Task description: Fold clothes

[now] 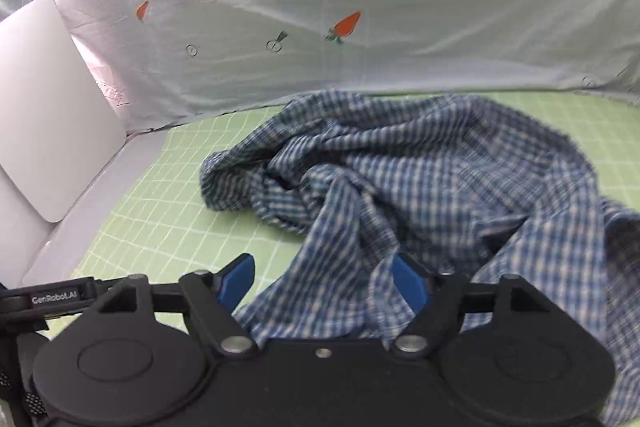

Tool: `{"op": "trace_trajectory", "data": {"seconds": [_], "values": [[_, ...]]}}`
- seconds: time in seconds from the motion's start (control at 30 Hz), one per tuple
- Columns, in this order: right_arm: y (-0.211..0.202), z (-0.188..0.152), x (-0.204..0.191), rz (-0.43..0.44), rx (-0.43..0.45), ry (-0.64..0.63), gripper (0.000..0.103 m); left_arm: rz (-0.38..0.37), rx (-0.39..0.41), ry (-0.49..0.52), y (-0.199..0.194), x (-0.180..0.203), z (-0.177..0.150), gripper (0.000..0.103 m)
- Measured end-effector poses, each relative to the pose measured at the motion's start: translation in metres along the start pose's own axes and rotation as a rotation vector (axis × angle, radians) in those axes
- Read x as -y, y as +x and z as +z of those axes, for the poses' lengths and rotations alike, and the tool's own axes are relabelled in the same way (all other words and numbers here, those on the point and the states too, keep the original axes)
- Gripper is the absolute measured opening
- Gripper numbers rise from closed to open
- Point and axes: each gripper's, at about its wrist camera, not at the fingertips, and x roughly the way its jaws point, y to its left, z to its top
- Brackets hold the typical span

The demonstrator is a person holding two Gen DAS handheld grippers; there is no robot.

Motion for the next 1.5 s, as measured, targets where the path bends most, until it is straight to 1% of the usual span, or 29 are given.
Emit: {"op": "trace_trajectory", "data": {"seconds": [0.1,0.13,0.2,0.3,0.37,0.47,0.53,0.67,0.77,0.8,0.83,0.87,0.9,0.93,0.97,1.0,1.07,1.13,1.17,1.23,1.3,1.4,1.47,1.5], "values": [[-0.013,0.01,0.017,-0.124,0.047,-0.075,0.089,-0.047,-0.016,0.045,0.01,0.025,0.003,0.089],[-0.015,0.012,0.025,-0.151,0.063,-0.091,0.094,-0.058,-0.018,0.068,0.013,0.035,0.003,0.089],[-0.019,0.017,0.041,-0.203,0.094,-0.124,0.099,-0.075,-0.022,0.116,0.019,0.054,0.003,0.09],[-0.01,0.022,0.065,-0.248,0.093,-0.124,0.099,-0.083,-0.034,0.171,0.029,0.079,0.0,0.09],[-0.003,0.025,0.084,-0.269,0.089,-0.109,0.099,-0.081,-0.049,0.184,0.041,0.09,0.0,0.09],[0.014,0.033,0.107,-0.279,0.071,-0.112,0.099,-0.071,-0.072,0.193,0.06,0.106,0.002,0.09],[0.028,0.039,0.119,-0.271,0.054,-0.113,0.099,-0.056,-0.083,0.179,0.075,0.112,0.007,0.09],[0.065,0.051,0.138,-0.228,0.005,-0.104,0.099,-0.023,-0.109,0.17,0.103,0.121,0.02,0.09],[0.094,0.056,0.148,-0.164,-0.057,-0.07,0.097,-0.012,-0.141,0.177,0.124,0.126,0.029,0.09],[0.095,0.056,0.148,-0.154,-0.052,-0.053,0.09,-0.014,-0.154,0.173,0.13,0.127,0.031,0.088],[0.097,0.056,0.148,-0.145,-0.048,-0.037,0.076,-0.015,-0.168,0.17,0.136,0.128,0.033,0.086],[0.098,0.057,0.148,-0.135,-0.044,-0.02,0.066,-0.023,-0.179,0.162,0.141,0.129,0.035,0.074],[0.1,0.057,0.149,-0.125,-0.039,-0.004,0.042,-0.036,-0.189,0.154,0.144,0.129,0.036,0.058],[0.102,0.057,0.149,-0.116,-0.035,0.012,0.024,-0.058,-0.202,0.144,0.148,0.13,0.037,0.048],[0.103,0.058,0.149,-0.106,-0.031,0.029,0.016,-0.068,-0.205,0.142,0.149,0.131,0.038,0.02],[0.105,0.058,0.149,-0.096,-0.026,0.045,0.005,-0.074,-0.203,0.144,0.149,0.133,0.038,0.005],[0.108,0.059,0.15,-0.077,-0.017,0.078,0.003,-0.073,-0.19,0.165,0.148,0.136,0.039,0.004],[0.11,0.059,0.151,-0.059,-0.007,0.11,0.002,-0.045,-0.154,0.21,0.141,0.139,0.042,0.003],[0.103,0.062,0.151,-0.064,0.027,0.115,0.002,-0.027,-0.13,0.227,0.136,0.139,0.046,0.003],[0.086,0.068,0.153,-0.081,0.092,0.12,0.001,0.016,-0.068,0.206,0.12,0.129,0.061,0.003],[0.065,0.078,0.155,-0.124,0.171,0.121,0.001,0.058,-0.003,0.176,0.104,0.118,0.077,0.002],[0.034,0.095,0.166,-0.204,0.282,0.137,0.001,0.125,0.123,0.13,0.069,0.103,0.106,0.002],[0.023,0.102,0.181,-0.255,0.316,0.157,0.001,0.172,0.193,0.121,0.05,0.095,0.126,0.002],[0.017,0.105,0.189,-0.28,0.331,0.167,0.001,0.182,0.212,0.108,0.045,0.092,0.132,0.002]]}}
